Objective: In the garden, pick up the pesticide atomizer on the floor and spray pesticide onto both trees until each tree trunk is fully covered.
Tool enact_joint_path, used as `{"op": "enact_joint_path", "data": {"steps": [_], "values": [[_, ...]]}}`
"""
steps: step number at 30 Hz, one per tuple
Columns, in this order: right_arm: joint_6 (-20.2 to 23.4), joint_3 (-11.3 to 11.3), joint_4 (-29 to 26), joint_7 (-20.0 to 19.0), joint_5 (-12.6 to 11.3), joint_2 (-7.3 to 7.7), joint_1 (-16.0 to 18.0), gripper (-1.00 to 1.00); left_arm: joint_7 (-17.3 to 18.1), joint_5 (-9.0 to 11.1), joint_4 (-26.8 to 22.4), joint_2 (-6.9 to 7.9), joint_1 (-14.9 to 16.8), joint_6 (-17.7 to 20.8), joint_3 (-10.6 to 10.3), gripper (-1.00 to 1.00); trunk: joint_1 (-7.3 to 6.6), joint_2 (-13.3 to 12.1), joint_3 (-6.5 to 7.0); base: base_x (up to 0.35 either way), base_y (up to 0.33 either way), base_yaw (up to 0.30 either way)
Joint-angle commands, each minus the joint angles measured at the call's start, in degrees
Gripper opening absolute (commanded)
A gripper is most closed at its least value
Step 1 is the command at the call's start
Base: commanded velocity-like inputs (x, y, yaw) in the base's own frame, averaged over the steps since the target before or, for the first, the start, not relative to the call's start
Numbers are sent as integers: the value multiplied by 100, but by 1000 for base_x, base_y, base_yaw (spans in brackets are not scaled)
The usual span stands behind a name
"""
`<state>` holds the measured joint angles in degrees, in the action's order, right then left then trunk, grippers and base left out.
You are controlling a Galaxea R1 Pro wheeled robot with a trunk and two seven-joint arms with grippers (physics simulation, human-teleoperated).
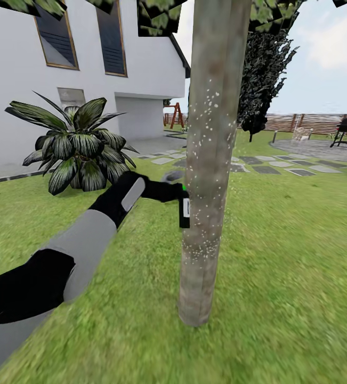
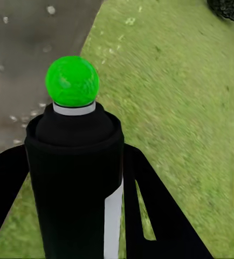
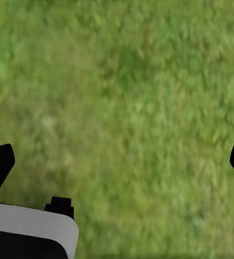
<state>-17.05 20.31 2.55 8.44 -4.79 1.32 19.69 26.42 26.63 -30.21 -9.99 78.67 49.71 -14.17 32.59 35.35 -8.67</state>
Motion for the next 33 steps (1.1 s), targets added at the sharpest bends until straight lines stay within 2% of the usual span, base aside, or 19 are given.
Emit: {"op": "enact_joint_path", "data": {"steps": [1,4,12,15,20,26,28,30,33], "values": [[0,0,0,1,0,0,0,100,2,-8,-5,0,59,35,27,-100,0,0,-1,0,0,0],[0,0,0,2,2,0,-1,100,3,-8,-16,0,120,64,48,-100,0,0,-1,0,0,0],[0,0,0,0,2,0,0,100,3,0,4,0,701,115,57,-100,0,0,-1,0,0,0],[0,0,0,0,2,0,-1,100,3,0,-1,0,872,405,55,-100,0,0,-1,0,0,0],[0,0,0,0,2,0,-1,100,3,4,2,0,1191,498,62,-100,0,0,-1,0,0,0],[1,0,0,0,3,0,-1,100,18,22,-19,0,1290,505,64,-100,0,0,-1,0,0,0],[3,0,0,0,3,0,0,100,20,125,-126,0,1296,510,64,-100,0,0,-1,0,0,0],[2,0,0,1,2,0,-1,100,21,378,-337,0,1299,515,64,-100,0,0,-1,0,0,0],[0,0,0,2,4,0,0,100,35,460,-478,0,1299,579,62,-100,0,0,-1,0,0,0]]}}
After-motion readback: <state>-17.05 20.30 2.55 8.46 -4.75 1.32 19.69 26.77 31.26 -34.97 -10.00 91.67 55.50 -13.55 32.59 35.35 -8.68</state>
